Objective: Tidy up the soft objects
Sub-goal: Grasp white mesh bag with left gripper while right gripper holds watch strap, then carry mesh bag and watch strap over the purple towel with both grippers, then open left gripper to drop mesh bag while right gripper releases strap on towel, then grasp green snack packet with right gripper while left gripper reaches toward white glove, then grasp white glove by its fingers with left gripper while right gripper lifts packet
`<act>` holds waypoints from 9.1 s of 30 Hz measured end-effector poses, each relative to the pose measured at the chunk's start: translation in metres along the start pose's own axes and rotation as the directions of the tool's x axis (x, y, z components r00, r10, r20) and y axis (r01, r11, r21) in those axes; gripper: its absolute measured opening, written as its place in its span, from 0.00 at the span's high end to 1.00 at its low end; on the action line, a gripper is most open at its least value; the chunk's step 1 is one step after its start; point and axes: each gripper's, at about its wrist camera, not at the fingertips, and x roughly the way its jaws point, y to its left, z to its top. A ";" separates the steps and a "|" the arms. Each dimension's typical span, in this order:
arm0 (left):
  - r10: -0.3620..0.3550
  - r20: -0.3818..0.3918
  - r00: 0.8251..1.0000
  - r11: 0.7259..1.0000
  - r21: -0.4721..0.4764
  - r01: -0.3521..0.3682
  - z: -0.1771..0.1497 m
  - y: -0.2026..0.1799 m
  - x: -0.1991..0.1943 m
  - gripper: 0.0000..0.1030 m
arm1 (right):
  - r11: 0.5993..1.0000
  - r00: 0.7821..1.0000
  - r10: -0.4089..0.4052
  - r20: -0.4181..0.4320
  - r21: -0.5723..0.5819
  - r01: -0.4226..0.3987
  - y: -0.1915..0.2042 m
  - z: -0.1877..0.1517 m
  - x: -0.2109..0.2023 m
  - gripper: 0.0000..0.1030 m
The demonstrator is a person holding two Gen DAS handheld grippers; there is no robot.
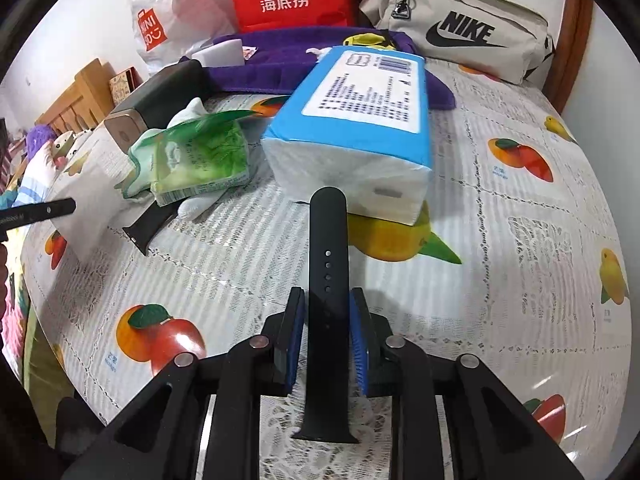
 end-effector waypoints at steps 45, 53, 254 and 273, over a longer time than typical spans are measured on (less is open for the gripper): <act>-0.038 0.081 0.996 0.967 0.255 0.016 -0.027 -0.078 0.018 0.91 | 0.999 0.993 -0.037 0.115 -0.001 0.038 0.017 -0.020 -0.003 0.80; -0.012 0.077 0.997 0.983 0.182 -0.002 -0.026 -0.062 0.005 0.91 | 1.000 0.996 0.001 0.090 0.015 -0.002 0.015 -0.021 -0.010 0.80; -0.174 0.116 0.978 0.983 0.088 0.164 0.046 -0.059 0.045 0.44 | 0.993 0.986 0.094 0.138 -0.089 -0.082 0.051 0.085 -0.025 0.67; -0.107 0.141 0.984 0.990 0.112 0.091 0.023 -0.063 0.024 0.89 | 0.998 0.995 0.035 0.093 0.044 -0.039 -0.013 -0.003 -0.027 0.67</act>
